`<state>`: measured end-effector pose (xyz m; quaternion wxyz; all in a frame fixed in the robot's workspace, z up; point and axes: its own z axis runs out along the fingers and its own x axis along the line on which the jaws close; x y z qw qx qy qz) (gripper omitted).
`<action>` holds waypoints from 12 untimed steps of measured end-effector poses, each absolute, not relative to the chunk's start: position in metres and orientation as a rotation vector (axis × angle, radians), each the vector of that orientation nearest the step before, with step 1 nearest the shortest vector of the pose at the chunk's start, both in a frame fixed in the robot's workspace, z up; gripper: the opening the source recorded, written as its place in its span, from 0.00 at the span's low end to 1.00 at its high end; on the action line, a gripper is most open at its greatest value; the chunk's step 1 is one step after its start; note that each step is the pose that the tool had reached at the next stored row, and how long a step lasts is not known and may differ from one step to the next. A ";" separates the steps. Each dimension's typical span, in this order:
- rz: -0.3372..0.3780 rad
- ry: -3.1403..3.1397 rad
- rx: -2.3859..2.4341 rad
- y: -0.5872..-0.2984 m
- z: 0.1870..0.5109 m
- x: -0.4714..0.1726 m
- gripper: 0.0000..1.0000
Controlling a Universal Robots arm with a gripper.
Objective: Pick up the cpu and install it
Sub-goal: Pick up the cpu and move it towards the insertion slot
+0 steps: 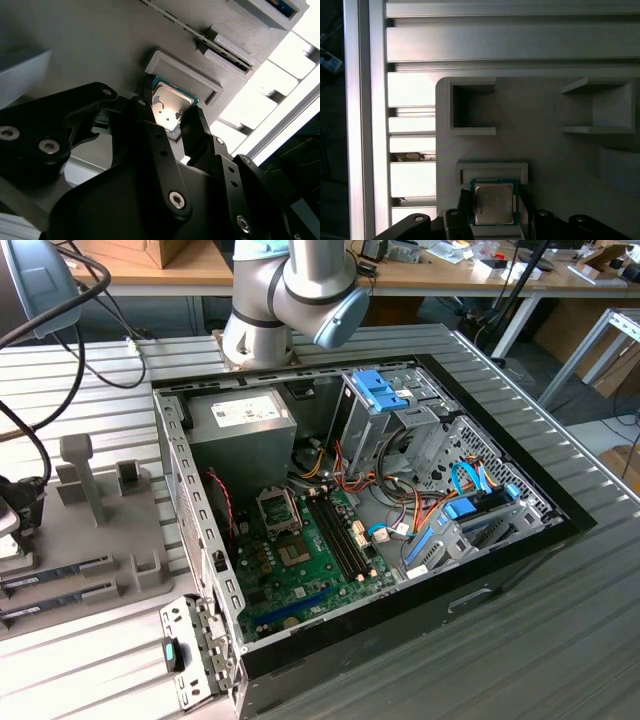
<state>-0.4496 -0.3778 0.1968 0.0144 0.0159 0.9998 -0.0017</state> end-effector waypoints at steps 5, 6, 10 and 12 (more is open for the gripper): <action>-0.005 3.112 0.049 -0.378 0.202 -0.450 0.47; -0.005 3.112 0.049 -0.378 0.202 -0.450 0.47; -0.005 3.112 0.049 -0.378 0.206 -0.450 0.47; -0.005 3.112 0.049 -0.378 0.207 -0.450 0.47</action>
